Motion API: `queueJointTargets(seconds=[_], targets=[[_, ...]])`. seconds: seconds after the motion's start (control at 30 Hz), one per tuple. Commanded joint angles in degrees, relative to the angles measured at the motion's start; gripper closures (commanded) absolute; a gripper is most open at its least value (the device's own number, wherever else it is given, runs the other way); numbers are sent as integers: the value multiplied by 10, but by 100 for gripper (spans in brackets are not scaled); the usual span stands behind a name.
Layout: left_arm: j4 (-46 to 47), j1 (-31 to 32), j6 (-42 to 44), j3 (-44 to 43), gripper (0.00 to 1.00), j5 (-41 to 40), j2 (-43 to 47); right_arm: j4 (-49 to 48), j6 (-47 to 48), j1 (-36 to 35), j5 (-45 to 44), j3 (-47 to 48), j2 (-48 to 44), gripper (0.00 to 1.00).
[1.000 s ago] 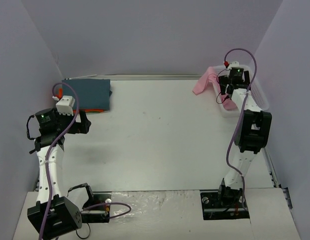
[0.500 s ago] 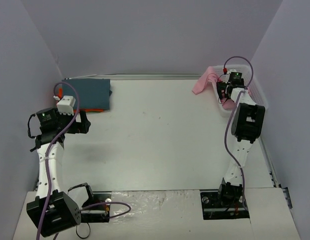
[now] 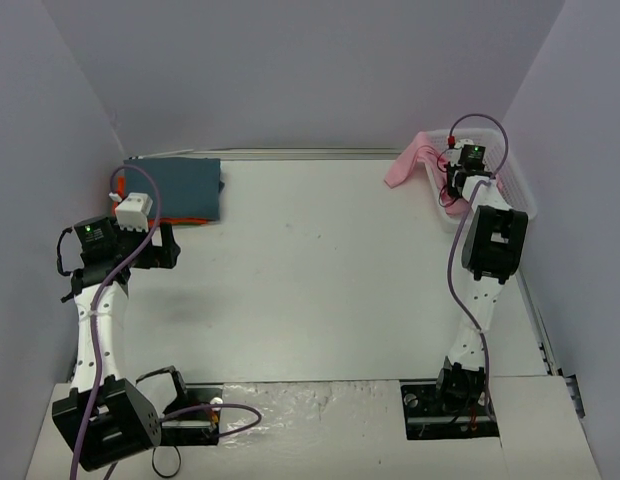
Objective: Fold and stack the t-shirts
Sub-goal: Grab crumpled tshirt from bin with the right arm, then move the tshirt to the center of the board
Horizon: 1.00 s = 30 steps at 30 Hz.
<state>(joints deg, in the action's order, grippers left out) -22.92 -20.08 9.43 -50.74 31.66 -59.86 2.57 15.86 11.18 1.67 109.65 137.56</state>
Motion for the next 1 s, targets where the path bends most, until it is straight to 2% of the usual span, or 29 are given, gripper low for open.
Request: queueJointTargets(seconds=[0.0,0.23,0.43,0.73,0.97], targets=[[-5,-6,10,-8,6,2,10,13,-6,5,-9,-7,-27,100],[-7,-8,9,-8,5,5,26,-20,5,-19,-39,-89,-159,100],[-15,-15,5,-16,6,19,33,-36,3,-31,-31,-145,-272,100],[-19,-16,1,-17,6,28,46,-6,1,-46,-23,-160,-346,100],[-14,-18,0,-16,6,38,49,31,-3,-107,13,-138,-425,100]])
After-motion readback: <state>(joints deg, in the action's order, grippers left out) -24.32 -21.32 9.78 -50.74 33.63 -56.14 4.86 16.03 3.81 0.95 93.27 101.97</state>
